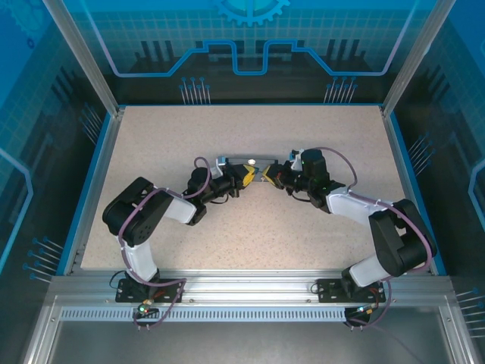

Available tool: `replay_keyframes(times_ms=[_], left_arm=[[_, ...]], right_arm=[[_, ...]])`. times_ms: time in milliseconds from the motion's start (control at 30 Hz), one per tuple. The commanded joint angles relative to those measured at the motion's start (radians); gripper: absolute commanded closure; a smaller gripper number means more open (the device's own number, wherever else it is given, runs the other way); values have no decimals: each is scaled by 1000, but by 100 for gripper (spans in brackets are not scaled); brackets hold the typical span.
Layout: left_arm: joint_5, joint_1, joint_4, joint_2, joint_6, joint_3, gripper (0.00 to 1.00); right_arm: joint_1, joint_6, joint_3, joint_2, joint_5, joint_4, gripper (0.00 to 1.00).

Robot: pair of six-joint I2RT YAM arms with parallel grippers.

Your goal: Unlock a padlock with a key

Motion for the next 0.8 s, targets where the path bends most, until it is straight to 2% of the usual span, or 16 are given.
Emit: replay_keyframes(times_ms=[0,767], left_arm=[[15,8,75,11,-6,22,100],[17,7,62,10,-3,31,100]], right_arm=[[-3,-24,2,-24,6,-13,100],[6,-16,52,14,-3,4,100]])
